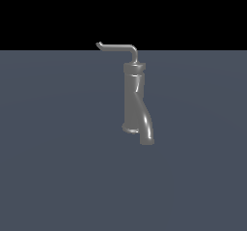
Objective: Turn on the faucet by rotating a designated handle.
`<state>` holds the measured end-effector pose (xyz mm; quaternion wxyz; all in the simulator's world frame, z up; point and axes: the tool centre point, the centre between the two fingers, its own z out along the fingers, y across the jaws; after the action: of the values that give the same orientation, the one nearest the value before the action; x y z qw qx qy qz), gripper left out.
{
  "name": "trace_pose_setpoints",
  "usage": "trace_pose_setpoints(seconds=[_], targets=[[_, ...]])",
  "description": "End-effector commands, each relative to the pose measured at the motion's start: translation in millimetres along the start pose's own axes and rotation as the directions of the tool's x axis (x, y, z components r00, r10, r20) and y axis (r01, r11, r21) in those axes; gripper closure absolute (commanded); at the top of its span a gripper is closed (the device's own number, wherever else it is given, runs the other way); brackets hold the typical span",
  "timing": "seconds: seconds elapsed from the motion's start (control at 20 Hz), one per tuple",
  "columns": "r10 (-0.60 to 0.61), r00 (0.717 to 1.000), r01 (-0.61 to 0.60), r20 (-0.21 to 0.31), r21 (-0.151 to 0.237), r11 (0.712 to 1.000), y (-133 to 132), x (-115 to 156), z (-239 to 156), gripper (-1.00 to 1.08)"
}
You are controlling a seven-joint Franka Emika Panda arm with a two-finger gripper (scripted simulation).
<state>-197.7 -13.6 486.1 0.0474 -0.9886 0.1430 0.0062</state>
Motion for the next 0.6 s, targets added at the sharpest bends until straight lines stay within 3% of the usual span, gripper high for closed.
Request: trace_pose_setpoints(seconds=[0.0,0.3,0.55], targets=[[0.057,0.998,-0.057,0.004,0.006,0.998,-5,13,5,1.08],[0.199,0.980,-0.199,0.015,0.015,0.980,-18,43,19,1.08],[0.316,0.948,-0.316,0.023,0.015,0.949,-29,67,34,1.08]])
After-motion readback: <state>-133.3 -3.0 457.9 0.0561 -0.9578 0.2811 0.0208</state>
